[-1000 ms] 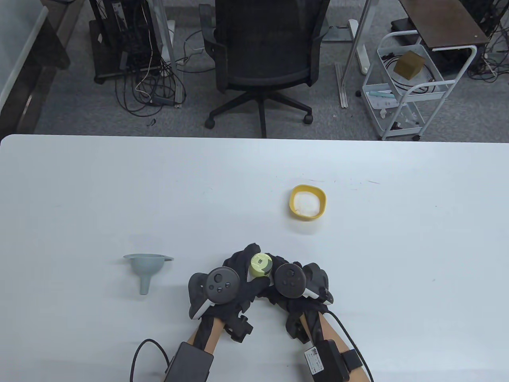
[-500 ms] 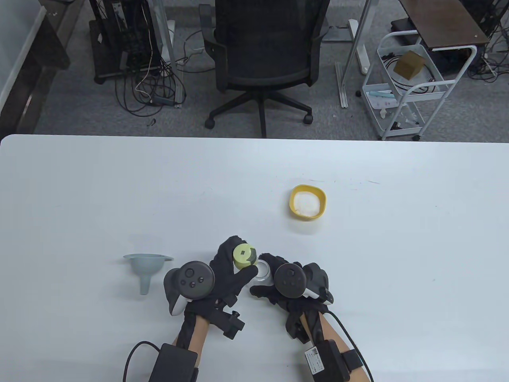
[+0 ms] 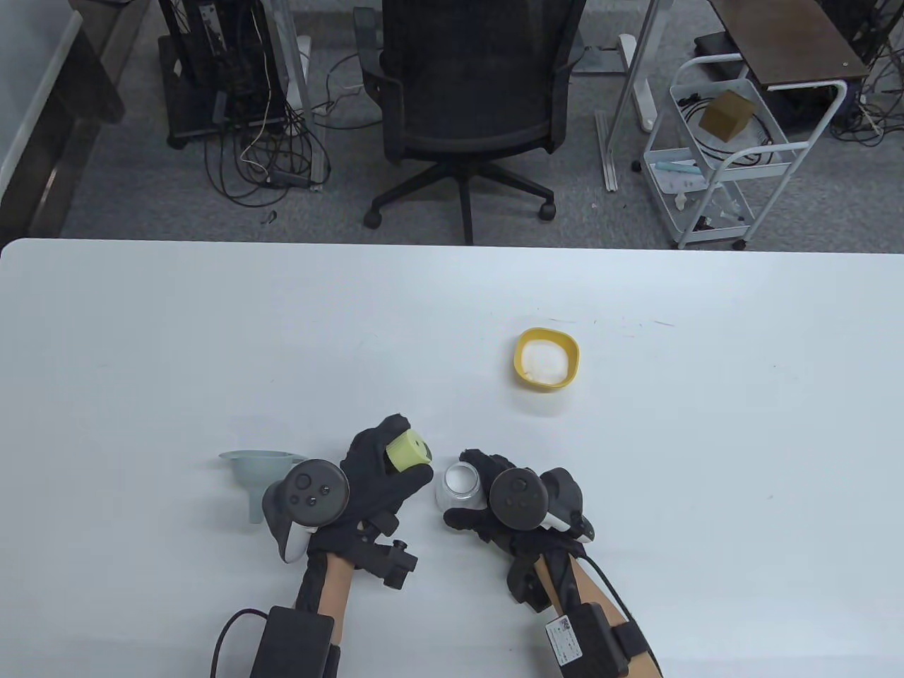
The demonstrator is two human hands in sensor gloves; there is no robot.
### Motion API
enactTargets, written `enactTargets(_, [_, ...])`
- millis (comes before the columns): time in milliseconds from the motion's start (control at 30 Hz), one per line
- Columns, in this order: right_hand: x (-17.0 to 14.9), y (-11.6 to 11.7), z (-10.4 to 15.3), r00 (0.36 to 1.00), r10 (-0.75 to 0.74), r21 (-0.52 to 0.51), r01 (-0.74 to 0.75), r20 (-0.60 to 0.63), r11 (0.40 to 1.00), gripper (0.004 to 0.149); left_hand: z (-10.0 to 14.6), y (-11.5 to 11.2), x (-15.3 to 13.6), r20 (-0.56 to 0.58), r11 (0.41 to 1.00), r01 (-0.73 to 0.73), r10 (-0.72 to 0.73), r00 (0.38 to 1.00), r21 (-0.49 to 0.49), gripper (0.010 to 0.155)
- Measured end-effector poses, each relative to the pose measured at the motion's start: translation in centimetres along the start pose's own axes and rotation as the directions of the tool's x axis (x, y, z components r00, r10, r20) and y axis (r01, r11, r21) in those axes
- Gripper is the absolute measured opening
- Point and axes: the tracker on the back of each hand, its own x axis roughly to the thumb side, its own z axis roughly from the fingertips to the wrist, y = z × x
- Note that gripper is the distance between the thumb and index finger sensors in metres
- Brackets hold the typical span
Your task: Unscrew the press dispenser and pour salt into it
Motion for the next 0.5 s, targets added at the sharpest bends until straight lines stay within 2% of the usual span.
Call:
enactTargets(100, [0.1,-0.6,0.7,1.0,0.015,-0.007,-0.015,0.014,1.0,0.1,0.0,0.1,0.1,-0.007,0.997,0.074,-0.074,0.997,0.022,0.094])
enactTargets(267, [0.2,-2.7,1.9,0.999,0.016,-0.076,-0.013,0.037,0.997,0.099,0.1,0.4,0.0,-0.029,0.986,0.155,-0.153,0.988,0.063,0.089])
enactTargets(367, [0.1,-4.4,2.5,1.0,-0.002,-0.15,0.007,0.029,0.989,0.093,0.1,0.5,0.1,-0.04,0.976,0.205,-0.202,0.978,0.07,0.086])
enactTargets(500, [-0.5,-6.0,3.3,1.0,0.014,-0.227,-0.017,-0.014,0.974,0.084,-0.8,0.4,0.7,-0.074,0.932,0.363,-0.36,0.93,0.02,0.083])
